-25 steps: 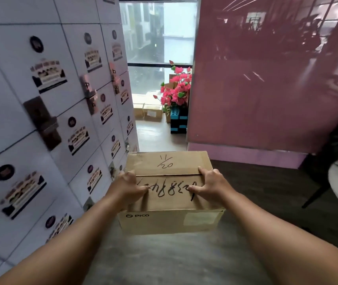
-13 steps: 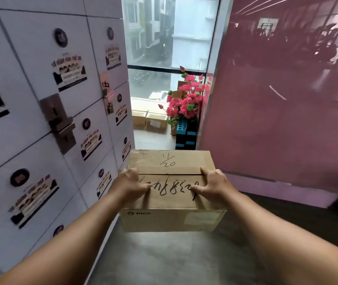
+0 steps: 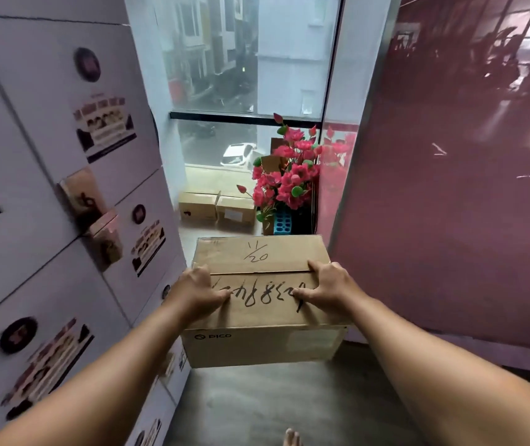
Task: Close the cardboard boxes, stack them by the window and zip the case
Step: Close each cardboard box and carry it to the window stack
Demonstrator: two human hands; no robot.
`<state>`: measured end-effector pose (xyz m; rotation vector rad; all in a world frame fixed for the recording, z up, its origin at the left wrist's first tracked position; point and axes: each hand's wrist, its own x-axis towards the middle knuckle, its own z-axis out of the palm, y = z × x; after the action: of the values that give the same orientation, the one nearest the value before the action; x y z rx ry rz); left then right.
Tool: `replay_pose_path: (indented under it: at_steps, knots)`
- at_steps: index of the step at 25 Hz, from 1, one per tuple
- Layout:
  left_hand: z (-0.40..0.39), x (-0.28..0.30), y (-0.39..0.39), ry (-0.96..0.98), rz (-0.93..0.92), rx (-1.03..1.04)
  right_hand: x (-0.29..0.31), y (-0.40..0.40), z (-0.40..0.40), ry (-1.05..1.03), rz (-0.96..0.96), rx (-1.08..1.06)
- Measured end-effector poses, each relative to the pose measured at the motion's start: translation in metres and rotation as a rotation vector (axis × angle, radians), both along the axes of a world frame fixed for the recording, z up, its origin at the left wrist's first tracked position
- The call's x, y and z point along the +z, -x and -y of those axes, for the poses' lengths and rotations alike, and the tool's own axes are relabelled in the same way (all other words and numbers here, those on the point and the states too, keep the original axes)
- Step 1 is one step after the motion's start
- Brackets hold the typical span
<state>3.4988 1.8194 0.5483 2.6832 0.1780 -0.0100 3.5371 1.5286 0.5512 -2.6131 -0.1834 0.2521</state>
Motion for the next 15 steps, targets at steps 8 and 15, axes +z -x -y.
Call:
replay_pose_path:
  at_steps: [8,15]
  knots:
    - [-0.014,0.015,-0.218,-0.016,-0.016,0.087,0.012,-0.247,-0.02,-0.001,0.002,0.097]
    - [-0.064,0.013,-0.391,0.024,0.002,0.131,0.006,-0.43,-0.076,-0.036,0.023,0.116]
